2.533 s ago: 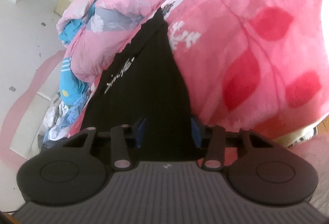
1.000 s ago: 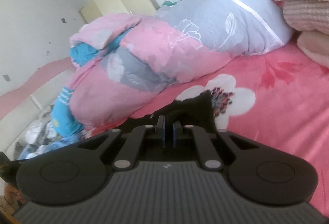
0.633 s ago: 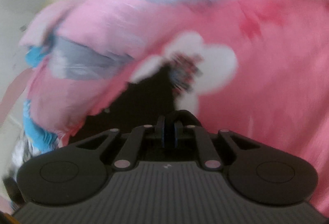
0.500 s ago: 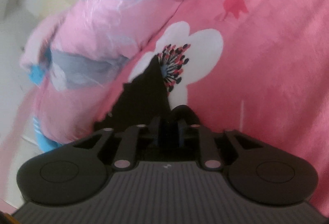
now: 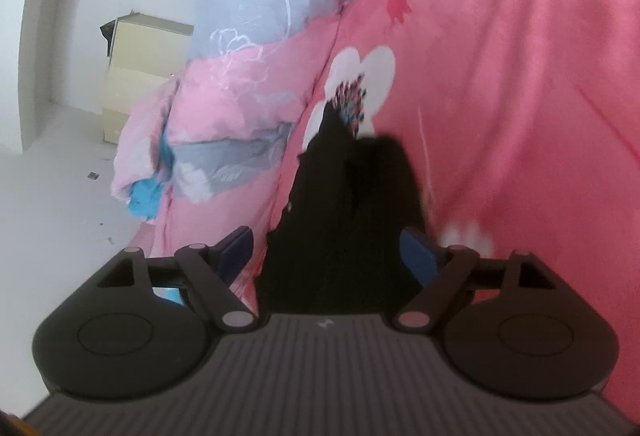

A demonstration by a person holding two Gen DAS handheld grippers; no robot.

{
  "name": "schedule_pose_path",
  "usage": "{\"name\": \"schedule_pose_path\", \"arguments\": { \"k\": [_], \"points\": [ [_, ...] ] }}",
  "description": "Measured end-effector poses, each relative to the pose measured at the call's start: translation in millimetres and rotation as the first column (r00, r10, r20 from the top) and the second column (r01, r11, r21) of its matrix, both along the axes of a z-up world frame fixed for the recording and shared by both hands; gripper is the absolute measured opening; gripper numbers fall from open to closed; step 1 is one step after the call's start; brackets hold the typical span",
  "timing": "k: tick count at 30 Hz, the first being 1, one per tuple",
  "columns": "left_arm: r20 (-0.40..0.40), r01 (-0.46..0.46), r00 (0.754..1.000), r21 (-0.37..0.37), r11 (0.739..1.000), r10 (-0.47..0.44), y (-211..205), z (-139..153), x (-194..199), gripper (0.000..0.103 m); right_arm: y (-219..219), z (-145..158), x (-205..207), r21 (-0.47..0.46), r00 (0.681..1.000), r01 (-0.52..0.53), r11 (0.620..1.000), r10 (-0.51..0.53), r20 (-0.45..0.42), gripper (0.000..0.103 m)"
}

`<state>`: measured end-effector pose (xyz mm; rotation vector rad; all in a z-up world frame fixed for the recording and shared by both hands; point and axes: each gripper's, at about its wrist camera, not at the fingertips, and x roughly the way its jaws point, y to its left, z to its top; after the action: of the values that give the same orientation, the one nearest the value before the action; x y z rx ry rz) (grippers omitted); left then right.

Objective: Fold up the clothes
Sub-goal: 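Lay the folded side down and open both tools, then grasp the folded T-shirt edge again with both tools and straighten it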

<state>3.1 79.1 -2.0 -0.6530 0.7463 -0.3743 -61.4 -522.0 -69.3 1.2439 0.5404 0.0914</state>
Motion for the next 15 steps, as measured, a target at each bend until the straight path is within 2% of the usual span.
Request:
{"name": "schedule_pose_path", "arguments": {
  "k": [4, 7, 9, 14, 15],
  "points": [
    [-0.04, -0.002, 0.999, 0.004, 1.0, 0.002, -5.5, -19.1, -21.0, 0.074, 25.5, -0.5, -27.2, -0.003, 0.996, -0.072, 0.997, 0.072, -0.051, 0.081],
    [-0.074, -0.023, 0.997, -0.001, 1.0, 0.023, -8.8, -36.4, -26.0, 0.068, 45.6, -6.2, -32.3, -0.052, 0.987, -0.12, 0.991, 0.113, -0.111, 0.081],
    [-0.092, -0.049, 0.995, -0.008, 0.999, 0.048, -8.9, -46.5, -23.7, 0.057, 56.1, -11.8, -30.2, -0.095, 0.983, -0.133, 0.987, 0.119, -0.141, 0.081],
    [-0.095, -0.14, 0.987, -0.068, 0.988, 0.133, -2.1, -62.1, -0.9, 0.044, 65.5, -15.8, -13.9, -0.17, 0.988, -0.101, 0.98, 0.079, -0.135, 0.082],
    [-0.096, -0.156, 0.984, -0.073, 0.985, 0.149, -1.4, -65.7, 5.0, 0.033, 66.0, -16.3, -9.5, -0.178, 0.989, -0.094, 0.979, 0.071, -0.133, 0.082]
  ]
}}
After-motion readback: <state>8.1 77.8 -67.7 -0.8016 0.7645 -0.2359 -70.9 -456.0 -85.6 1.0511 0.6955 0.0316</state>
